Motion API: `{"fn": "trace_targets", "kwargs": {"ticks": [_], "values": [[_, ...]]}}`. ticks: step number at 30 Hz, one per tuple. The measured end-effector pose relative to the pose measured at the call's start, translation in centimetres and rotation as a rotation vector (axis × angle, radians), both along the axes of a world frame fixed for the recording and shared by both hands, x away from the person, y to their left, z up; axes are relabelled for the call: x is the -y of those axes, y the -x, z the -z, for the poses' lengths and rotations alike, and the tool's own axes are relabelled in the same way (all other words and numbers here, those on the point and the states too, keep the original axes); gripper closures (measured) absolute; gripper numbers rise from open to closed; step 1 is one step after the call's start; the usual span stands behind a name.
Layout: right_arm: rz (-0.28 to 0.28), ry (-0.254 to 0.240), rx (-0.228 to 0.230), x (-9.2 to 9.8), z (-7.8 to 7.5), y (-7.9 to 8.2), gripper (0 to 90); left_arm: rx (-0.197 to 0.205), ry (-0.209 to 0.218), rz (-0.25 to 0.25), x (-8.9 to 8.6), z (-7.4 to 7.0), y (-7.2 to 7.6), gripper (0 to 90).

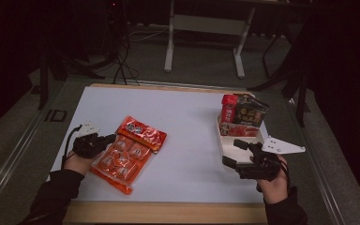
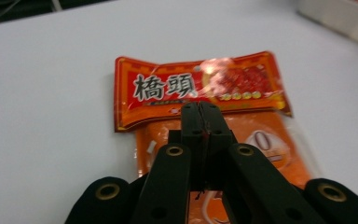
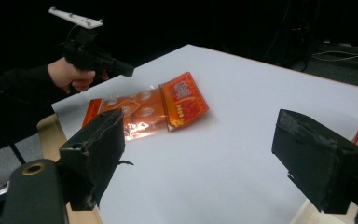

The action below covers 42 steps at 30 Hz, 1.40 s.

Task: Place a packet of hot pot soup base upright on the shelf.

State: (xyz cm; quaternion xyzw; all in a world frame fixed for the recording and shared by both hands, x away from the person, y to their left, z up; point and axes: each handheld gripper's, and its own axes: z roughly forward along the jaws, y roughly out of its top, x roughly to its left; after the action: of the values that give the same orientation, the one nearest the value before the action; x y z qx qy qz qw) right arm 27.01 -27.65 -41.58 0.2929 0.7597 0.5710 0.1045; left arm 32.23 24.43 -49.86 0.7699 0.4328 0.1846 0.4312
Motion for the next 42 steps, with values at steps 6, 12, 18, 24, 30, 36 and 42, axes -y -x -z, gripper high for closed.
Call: {"fn": "trace_targets", "kwargs": {"ticks": [6, 12, 18, 24, 30, 36, 42], "values": [[-0.005, 0.002, 0.009, -0.3, 0.0, 0.1, 16.9, -0.031, -0.066, -0.025, 0.1, 1.0, -1.4, 90.0], [-0.005, 0.002, 0.012, -0.3, 0.1, 0.2, 16.8, -0.089, -0.129, -0.058, 0.0, 2.4, -2.4, 90.0], [-0.013, 0.014, 0.009, -0.6, 0.2, 0.2, 16.8, -0.122, -0.173, -0.053, 0.4, 3.8, -3.0, 90.0], [-0.016, 0.018, 0.013, -0.7, 0.3, 0.1, 16.8, -0.113, -0.17, -0.054, 0.9, 4.0, -2.4, 90.0], [-0.018, 0.019, 0.014, -0.8, 0.3, 0.2, 16.9, -0.133, -0.186, -0.027, 3.5, 3.7, -1.9, 90.0], [-0.019, 0.012, 0.016, -0.8, 0.1, 0.3, 17.0, -0.132, -0.193, 0.048, 6.5, 3.6, -1.2, 90.0], [-0.021, 0.015, 0.014, -0.8, 0.2, 0.3, 17.0, -0.145, -0.178, 0.099, 8.1, 3.5, -1.0, 90.0]]}}
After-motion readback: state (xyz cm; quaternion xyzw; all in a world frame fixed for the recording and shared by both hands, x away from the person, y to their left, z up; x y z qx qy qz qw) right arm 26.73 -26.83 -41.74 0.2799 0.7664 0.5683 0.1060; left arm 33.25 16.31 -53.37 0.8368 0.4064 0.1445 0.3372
